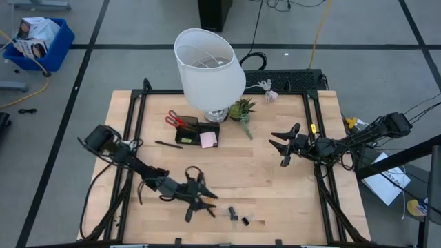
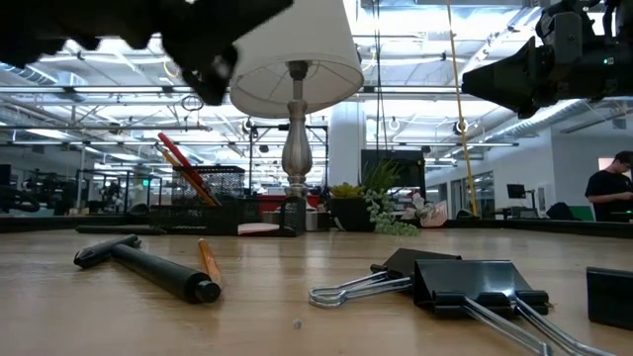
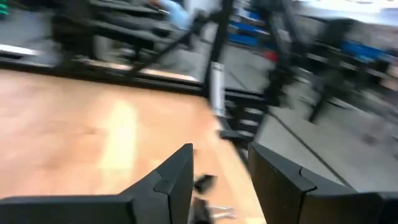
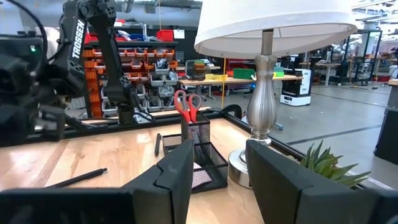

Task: Pick and place office supplies into organizer
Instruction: Put the black pen into the black desk organizer

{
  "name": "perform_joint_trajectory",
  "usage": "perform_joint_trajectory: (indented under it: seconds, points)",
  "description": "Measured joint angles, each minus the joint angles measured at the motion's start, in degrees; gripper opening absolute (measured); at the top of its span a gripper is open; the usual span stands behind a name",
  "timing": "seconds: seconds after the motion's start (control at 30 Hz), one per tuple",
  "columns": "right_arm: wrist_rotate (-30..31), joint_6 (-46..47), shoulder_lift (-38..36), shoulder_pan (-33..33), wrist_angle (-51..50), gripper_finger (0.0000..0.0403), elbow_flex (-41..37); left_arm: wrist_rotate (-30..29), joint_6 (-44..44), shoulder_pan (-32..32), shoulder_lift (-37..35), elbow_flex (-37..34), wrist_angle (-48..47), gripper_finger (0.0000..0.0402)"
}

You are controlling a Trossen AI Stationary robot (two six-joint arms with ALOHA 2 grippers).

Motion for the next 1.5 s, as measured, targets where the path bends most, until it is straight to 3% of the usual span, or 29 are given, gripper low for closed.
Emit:
perform_joint_trajectory:
  seconds: [0.13, 0.33, 0.47, 0.7, 0.93, 1.1, 1.27, 1.5]
  points:
    - [0.0, 0.0, 0.0, 0.0, 0.0, 0.0141, 0.0, -14.4, -4.8, -4.2, -6.2, -3.3, -3.4, 0.0157]
    - [0.0, 0.0, 0.0, 0.0, 0.0, 0.0141, 0.0, -40.5, -21.1, -11.3, -15.2, -5.7, -22.1, 0.0157]
    - [0.0, 0.0, 0.0, 0.0, 0.0, 0.0141, 0.0, -48.9, -28.6, -15.4, -20.8, -5.8, -39.3, 0.0157]
    - [0.0, 0.0, 0.0, 0.0, 0.0, 0.0141, 0.0, -50.1, -35.0, -18.3, -28.2, -5.8, -62.7, 0.0157]
    - [0.0, 0.0, 0.0, 0.0, 0.0, 0.0141, 0.0, -39.0, -21.7, -18.6, -33.6, -5.7, -62.3, 0.0157]
    - [0.0, 0.0, 0.0, 0.0, 0.0, 0.0141, 0.0, -39.2, -17.5, -15.3, -38.5, -3.1, -69.7, 0.0157]
    - [0.0, 0.0, 0.0, 0.0, 0.0, 0.0141, 0.0, -40.6, -27.2, -11.7, -43.5, -0.9, -77.3, 0.0157]
    - [0.0, 0.0, 0.0, 0.0, 0.0, 0.0141, 0.0, -40.1, -15.1, -5.6, -48.5, -0.7, -77.0, 0.0156]
